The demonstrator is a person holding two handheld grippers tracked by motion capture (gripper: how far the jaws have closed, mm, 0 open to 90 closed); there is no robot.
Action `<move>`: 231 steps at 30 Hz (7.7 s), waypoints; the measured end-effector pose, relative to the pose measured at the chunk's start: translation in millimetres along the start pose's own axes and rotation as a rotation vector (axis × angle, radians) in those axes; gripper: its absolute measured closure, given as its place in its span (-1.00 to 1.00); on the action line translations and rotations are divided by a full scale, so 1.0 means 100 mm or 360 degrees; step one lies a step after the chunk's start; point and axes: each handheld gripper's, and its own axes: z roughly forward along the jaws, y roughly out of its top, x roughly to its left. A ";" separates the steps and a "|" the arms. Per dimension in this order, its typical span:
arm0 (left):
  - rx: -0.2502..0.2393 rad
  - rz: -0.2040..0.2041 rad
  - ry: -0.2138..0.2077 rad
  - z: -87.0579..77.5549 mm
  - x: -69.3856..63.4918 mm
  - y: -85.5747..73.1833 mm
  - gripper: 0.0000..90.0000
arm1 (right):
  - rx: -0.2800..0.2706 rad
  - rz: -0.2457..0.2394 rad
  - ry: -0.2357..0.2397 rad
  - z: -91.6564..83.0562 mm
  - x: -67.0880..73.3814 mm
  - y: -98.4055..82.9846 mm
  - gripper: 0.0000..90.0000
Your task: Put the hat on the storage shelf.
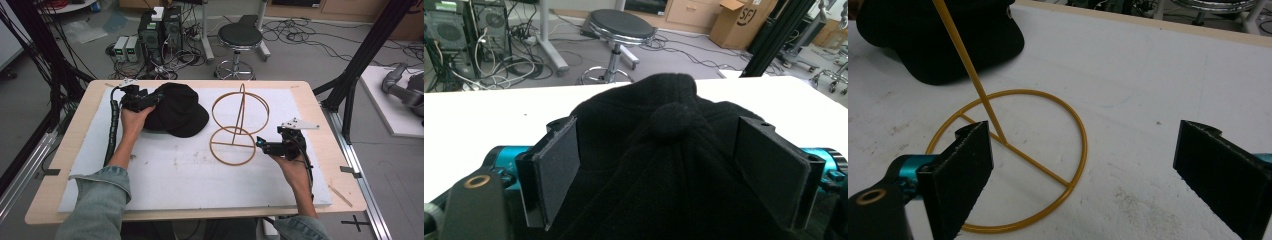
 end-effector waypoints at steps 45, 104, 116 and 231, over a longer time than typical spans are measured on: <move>-0.0107 -0.0028 -0.0290 -0.67 -0.47 0.56 0.63 | -0.0058 0.0014 0.0012 -0.08 -0.01 0.05 -0.80; -0.0475 -0.0219 -0.0929 -1.21 -1.53 1.73 0.62 | -0.0191 0.0090 0.0034 -0.35 -0.11 0.13 -0.80; -0.0333 -0.0216 -0.1008 -0.81 -1.82 1.56 0.62 | -0.0197 0.0100 0.0005 -0.42 -0.18 0.09 -0.80; 0.0071 0.0318 -0.0003 -1.76 -0.20 -0.39 -0.33 | -0.0006 0.0149 -0.0173 -0.36 -0.58 -0.20 -0.80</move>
